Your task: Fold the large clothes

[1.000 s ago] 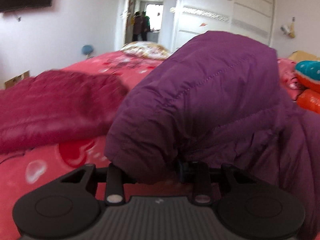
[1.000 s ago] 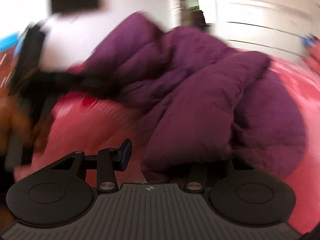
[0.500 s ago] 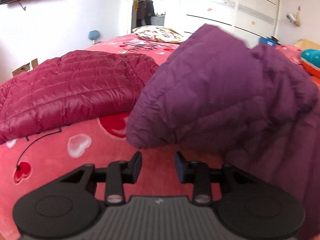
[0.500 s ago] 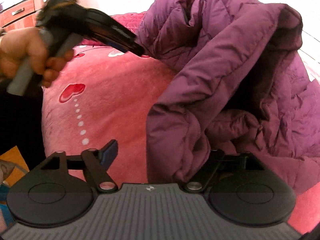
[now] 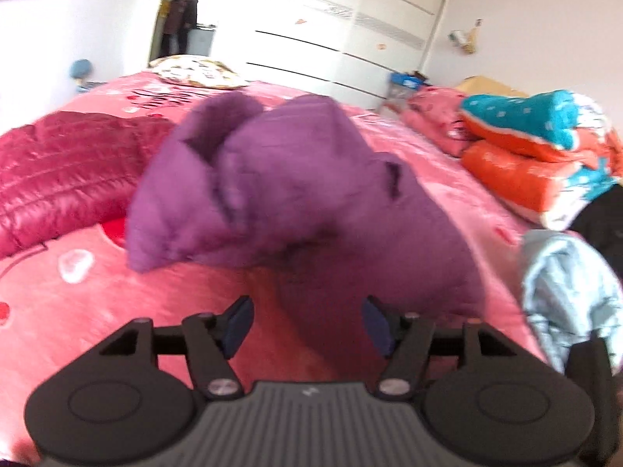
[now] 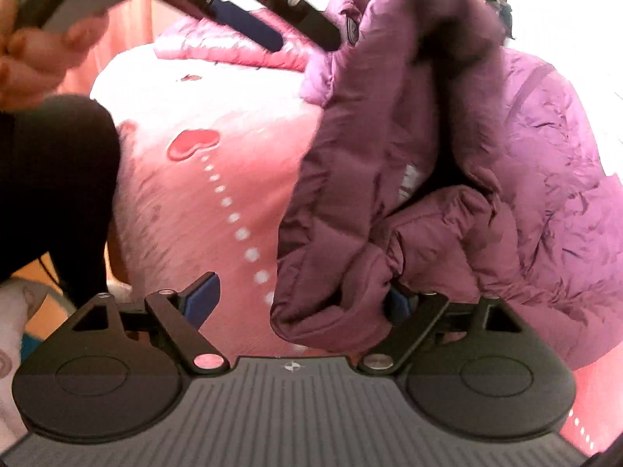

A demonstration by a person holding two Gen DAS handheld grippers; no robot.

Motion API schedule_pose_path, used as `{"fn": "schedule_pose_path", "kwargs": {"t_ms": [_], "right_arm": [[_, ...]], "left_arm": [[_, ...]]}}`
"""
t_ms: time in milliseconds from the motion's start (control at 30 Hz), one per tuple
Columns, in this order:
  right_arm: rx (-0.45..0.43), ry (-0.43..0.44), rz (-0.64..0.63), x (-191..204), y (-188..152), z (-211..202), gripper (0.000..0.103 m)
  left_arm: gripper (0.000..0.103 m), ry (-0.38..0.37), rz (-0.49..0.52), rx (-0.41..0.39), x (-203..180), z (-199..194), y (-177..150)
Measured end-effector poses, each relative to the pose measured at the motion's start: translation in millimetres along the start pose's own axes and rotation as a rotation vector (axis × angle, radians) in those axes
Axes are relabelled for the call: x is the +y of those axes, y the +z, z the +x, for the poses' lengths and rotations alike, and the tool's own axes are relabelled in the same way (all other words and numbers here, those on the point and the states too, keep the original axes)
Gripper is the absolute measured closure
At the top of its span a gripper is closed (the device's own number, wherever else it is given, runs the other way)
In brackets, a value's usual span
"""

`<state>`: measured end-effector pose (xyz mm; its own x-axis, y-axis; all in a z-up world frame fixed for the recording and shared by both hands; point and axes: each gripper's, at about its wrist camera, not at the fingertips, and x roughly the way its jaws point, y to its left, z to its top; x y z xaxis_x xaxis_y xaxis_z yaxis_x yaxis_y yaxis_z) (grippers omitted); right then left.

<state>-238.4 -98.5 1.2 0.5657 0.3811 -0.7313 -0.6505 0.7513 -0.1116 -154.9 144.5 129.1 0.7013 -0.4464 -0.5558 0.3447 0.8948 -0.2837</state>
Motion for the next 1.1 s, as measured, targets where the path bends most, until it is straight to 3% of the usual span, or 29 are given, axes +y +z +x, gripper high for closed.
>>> {"fn": "schedule_pose_path", "kwargs": {"t_ms": [233,367,533,700,867,967,1100], "right_arm": [[-0.009,0.006,0.098,1.7,5.0,-21.5,0.000],[0.011,-0.015,0.093,6.5,10.9,-23.4,0.000],[-0.026,-0.048,0.181,4.4,1.9,-36.5,0.000],[-0.077,-0.126,0.257,4.7,-3.6,-69.1,0.000],[-0.083,-0.220,0.318,-4.3,-11.2,-90.6,0.000],[-0.123,-0.285,0.381,-13.3,-17.4,-110.4,0.000],[-0.185,-0.375,0.493,-26.7,-23.8,-136.5,0.000]], "left_arm": [[0.038,-0.071,-0.032,0.021,4.4,-5.9,-9.9],[0.037,-0.110,-0.038,0.014,5.9,-12.6,-12.7],[0.034,-0.152,-0.051,0.003,-2.0,-12.2,-11.2],[0.034,-0.160,-0.075,0.036,-13.4,10.3,-13.1],[0.036,-0.111,-0.019,0.001,-31.3,38.4,-13.5],[0.045,-0.069,-0.001,-0.018,-32.4,54.2,-14.7],[0.065,-0.080,-0.007,-0.062,-26.1,64.3,-20.3]]}}
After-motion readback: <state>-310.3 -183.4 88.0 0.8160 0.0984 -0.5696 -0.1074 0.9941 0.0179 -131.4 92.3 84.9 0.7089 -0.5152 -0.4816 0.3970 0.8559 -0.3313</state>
